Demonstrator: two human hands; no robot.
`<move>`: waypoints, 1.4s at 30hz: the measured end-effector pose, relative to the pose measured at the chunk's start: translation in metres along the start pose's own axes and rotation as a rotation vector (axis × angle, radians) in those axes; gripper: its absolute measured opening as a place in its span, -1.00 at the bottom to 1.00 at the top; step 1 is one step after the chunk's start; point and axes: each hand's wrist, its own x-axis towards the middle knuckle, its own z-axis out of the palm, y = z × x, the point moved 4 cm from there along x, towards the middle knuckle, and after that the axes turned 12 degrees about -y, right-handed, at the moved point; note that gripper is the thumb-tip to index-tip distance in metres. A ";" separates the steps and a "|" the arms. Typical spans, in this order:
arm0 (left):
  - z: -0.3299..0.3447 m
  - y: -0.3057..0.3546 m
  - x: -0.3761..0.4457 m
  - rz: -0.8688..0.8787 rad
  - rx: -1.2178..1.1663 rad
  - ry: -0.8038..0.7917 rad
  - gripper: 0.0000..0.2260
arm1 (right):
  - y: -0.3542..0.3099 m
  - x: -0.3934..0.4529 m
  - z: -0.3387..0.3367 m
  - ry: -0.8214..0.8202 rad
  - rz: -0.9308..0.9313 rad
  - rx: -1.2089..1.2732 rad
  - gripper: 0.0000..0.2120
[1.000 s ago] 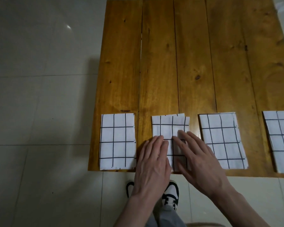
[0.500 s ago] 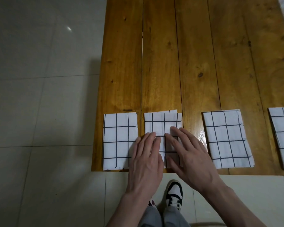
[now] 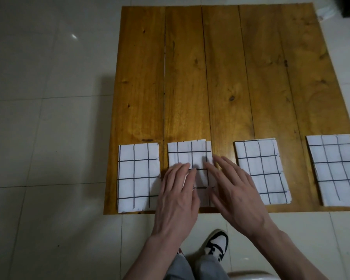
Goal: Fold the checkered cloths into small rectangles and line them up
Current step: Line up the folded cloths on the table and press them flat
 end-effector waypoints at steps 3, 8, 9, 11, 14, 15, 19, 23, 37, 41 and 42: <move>0.002 0.019 0.008 0.028 -0.014 -0.010 -0.57 | 0.019 -0.013 -0.011 0.018 0.026 -0.020 -0.37; 0.012 0.059 0.020 0.054 -0.024 -0.027 -0.59 | 0.057 -0.037 -0.024 0.030 0.079 -0.043 -0.34; 0.016 0.067 0.023 0.063 -0.026 -0.030 -0.59 | 0.065 -0.041 -0.025 0.027 0.087 -0.054 -0.35; 0.025 0.082 0.029 0.068 -0.030 -0.033 -0.59 | 0.081 -0.046 -0.025 0.028 0.106 -0.057 -0.37; 0.037 0.104 0.038 0.088 -0.006 -0.030 -0.59 | 0.101 -0.054 -0.022 0.030 0.126 0.027 -0.39; 0.041 0.110 0.042 0.094 0.006 -0.033 -0.59 | 0.107 -0.055 -0.023 0.034 0.124 0.046 -0.40; 0.057 0.127 0.052 0.064 0.065 -0.035 -0.58 | 0.131 -0.055 -0.027 0.031 0.064 0.031 -0.43; 0.065 0.137 0.060 0.024 0.091 -0.015 -0.56 | 0.142 -0.051 -0.023 0.002 -0.034 -0.031 -0.42; 0.074 0.123 0.054 -0.068 0.208 -0.037 -0.49 | 0.124 -0.041 -0.003 0.031 -0.046 -0.038 -0.49; 0.069 0.116 0.054 -0.075 0.210 -0.036 -0.48 | 0.117 -0.036 -0.002 0.029 -0.040 -0.055 -0.48; 0.067 0.115 0.055 -0.075 0.209 -0.032 -0.48 | 0.116 -0.035 -0.002 0.030 -0.036 -0.059 -0.48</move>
